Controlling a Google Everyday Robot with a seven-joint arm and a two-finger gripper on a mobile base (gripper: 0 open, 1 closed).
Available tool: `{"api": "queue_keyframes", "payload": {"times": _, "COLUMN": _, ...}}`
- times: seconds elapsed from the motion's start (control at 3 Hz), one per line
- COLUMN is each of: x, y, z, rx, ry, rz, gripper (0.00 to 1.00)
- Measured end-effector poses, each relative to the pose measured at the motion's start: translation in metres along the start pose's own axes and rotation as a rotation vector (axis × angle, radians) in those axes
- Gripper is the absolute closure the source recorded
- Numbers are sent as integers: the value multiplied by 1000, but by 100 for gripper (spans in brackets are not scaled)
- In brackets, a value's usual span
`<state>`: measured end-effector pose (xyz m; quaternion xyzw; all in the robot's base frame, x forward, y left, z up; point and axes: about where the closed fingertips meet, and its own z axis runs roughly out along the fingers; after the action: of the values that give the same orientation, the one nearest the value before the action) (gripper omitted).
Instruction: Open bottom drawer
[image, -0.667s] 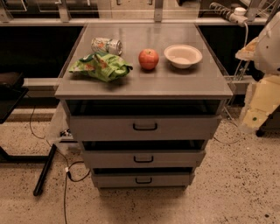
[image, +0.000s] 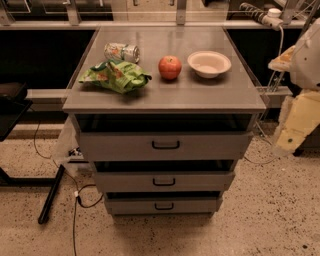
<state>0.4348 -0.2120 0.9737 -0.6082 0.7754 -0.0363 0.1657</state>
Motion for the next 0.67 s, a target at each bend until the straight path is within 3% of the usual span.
{"api": "queue_keyframes", "payload": {"times": 0.33, "x": -3, "y": 21, "z": 25, "rx": -3, "ry": -59, "rz": -41, "gripper": 0}}
{"api": "queue_keyframes", "payload": {"times": 0.67, "x": 9, "y": 46, "z": 86, "rx": -32, "ry": -135, "rz": -71, "gripper": 0}}
